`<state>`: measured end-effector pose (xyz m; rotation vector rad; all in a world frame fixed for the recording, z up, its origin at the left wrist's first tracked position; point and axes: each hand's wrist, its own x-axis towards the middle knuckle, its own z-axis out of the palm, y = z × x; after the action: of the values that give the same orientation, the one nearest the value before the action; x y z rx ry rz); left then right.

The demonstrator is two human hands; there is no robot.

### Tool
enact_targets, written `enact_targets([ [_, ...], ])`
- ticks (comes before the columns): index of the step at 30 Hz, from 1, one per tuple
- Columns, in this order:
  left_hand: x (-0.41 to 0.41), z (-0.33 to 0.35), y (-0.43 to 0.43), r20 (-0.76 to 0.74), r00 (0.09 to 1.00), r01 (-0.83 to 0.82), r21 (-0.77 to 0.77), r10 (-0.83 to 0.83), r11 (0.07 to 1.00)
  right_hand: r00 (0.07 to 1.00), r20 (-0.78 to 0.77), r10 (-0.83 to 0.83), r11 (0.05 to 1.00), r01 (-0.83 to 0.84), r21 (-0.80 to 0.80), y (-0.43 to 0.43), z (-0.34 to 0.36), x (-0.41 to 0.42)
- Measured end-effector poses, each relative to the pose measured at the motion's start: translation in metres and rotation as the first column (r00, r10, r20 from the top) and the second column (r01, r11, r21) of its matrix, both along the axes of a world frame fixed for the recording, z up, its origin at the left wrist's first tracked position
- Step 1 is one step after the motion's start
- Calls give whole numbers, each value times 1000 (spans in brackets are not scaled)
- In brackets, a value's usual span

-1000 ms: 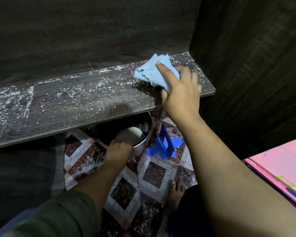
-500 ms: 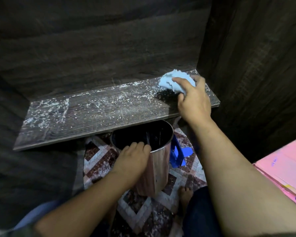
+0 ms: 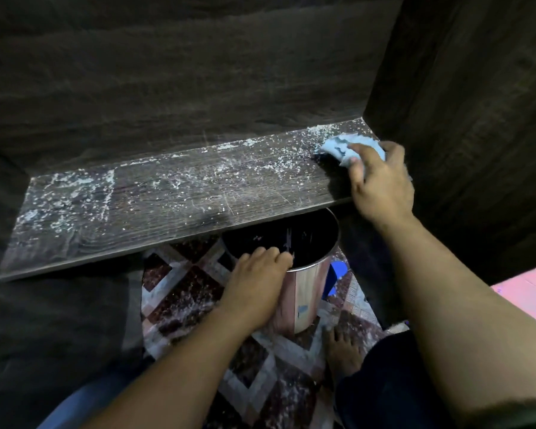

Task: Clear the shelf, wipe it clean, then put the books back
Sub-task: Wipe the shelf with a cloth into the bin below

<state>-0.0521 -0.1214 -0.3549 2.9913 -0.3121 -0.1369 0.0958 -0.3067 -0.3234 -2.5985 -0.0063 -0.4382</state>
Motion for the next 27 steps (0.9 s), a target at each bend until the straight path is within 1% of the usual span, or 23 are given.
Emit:
enact_targets([
  [2, 2, -4, 0, 41, 999, 13, -59, -11, 998, 998, 37, -50, 999, 50, 1, -7, -3, 12],
  [3, 2, -4, 0, 58, 998, 24, -86, -19, 996, 995, 27, -93, 996, 93, -11, -11, -4, 17],
  [5, 2, -5, 1, 78, 997, 32, -134, -22, 991, 984, -58, -167, 984, 162, -79, -16, -8, 22],
  [7, 1, -7, 2, 111, 994, 30, -165, -11, 986, 970, -174, -167, 970, 131, -203, -14, -13, 19],
  [9, -1, -7, 2, 131, 991, 36, -171, -13, 985, 969, -229, -91, 964, 28, -264, -3, -15, 12],
  [12, -3, -9, 6, 134, 991, 34, -162, -12, 986, 965, -243, 94, 944, -164, -285, 21, -13, -1],
  [14, -3, -10, 9, 132, 991, 11, -154, 10, 988, 954, -218, 205, 932, -258, -255, 31, -13, -6],
  [15, -4, -12, 9, 123, 992, 6, -153, 13, 988, 953, -193, 233, 938, -273, -214, 30, -11, -5],
  [17, -5, -14, 10, 129, 992, 6, -154, 14, 988, 973, -102, 208, 968, -219, -125, 20, -7, 3],
  [19, -5, -16, 12, 136, 991, 3, -148, 17, 989, 997, -11, 72, 995, -73, -73, 0, -4, 15],
  [20, -5, -18, 12, 146, 989, 6, -146, 15, 989, 1000, -3, -12, 998, 12, -61, -10, -4, 18],
  [22, -5, -22, 14, 153, 988, 18, -150, 5, 989, 988, -89, -129, 989, 122, -84, -24, -7, 20],
  [24, -5, -24, 15, 160, 987, 30, -157, -4, 987, 965, -221, -141, 981, 107, -159, -27, -12, 17],
  [27, -6, -26, 15, 162, 987, 39, -148, -15, 988, 952, -305, -23, 980, -39, -195, -12, -11, 15],
])
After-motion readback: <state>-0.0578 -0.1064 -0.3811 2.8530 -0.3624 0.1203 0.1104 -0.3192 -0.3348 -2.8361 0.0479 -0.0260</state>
